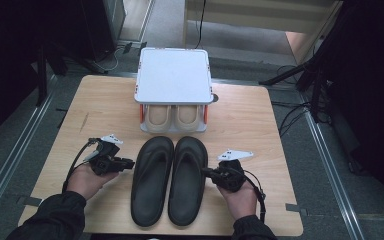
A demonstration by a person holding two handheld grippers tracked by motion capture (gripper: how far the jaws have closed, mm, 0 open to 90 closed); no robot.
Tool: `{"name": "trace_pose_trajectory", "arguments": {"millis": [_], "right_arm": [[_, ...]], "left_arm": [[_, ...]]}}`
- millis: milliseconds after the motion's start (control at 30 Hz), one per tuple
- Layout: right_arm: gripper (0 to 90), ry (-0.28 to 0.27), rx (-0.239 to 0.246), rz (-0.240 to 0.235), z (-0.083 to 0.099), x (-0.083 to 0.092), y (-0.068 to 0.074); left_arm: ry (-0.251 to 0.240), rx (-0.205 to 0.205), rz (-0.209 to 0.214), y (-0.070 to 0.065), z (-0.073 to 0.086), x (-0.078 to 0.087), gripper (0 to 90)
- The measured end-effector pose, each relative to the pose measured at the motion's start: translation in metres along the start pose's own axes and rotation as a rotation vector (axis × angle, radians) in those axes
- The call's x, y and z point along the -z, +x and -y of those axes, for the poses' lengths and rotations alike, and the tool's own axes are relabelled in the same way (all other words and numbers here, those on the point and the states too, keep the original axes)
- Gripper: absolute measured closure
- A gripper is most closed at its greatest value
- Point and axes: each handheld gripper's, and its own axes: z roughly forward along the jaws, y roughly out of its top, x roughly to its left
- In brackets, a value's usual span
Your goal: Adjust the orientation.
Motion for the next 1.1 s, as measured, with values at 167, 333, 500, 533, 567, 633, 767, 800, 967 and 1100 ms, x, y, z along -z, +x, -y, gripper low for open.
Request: {"name": "trace_pose_trajectory", "arguments": {"millis": [167, 333, 500, 533, 567, 633, 767, 800, 967, 1100], "right_arm": [[90.0, 0.005, 0.008, 0.002, -0.001, -0.002, -0.001], [90.0, 0.016, 0.005, 0.006, -0.002, -0.004, -0.004], [90.0, 0.018, 0.008, 0.016, -0.002, -0.006, -0.007], [90.0, 0.017, 0.007, 0.018, -0.002, -0.006, -0.007], [90.0, 0.017, 0.004, 0.022, -0.002, -0.006, -0.008], [90.0, 0.017, 0.002, 0.022, -0.002, -0.006, -0.010], [90.0, 0.016, 0.001, 0.031, -0.003, -0.007, -0.012], [90.0, 0.013, 0.001, 0.033, -0.003, -0.007, -0.012], [89.1, -0.035, -0.003, 0.038, -0.005, -0.001, -0.013], [84.7, -0.089, 0.005, 0.044, -0.008, 0.007, -0.010]], "left_arm": [[0.002, 0.009, 0.006, -0.004, 0.002, -0.004, 81.2], [0.002, 0.006, 0.006, -0.005, 0.004, -0.003, 82.1], [0.008, -0.018, 0.010, -0.012, 0.004, -0.005, 83.0], [0.006, -0.015, 0.013, -0.013, 0.004, -0.005, 83.1], [0.007, -0.013, 0.018, -0.014, 0.004, -0.005, 83.0], [0.004, -0.014, 0.029, -0.016, 0.004, -0.004, 82.8], [-0.002, -0.018, 0.055, -0.019, 0.004, -0.003, 82.8], [-0.002, -0.024, 0.057, -0.020, 0.004, -0.003, 82.3], [-0.043, -0.015, 0.053, -0.016, -0.001, 0.007, 75.4], [-0.092, -0.007, 0.056, -0.015, -0.005, 0.019, 69.7]]}}
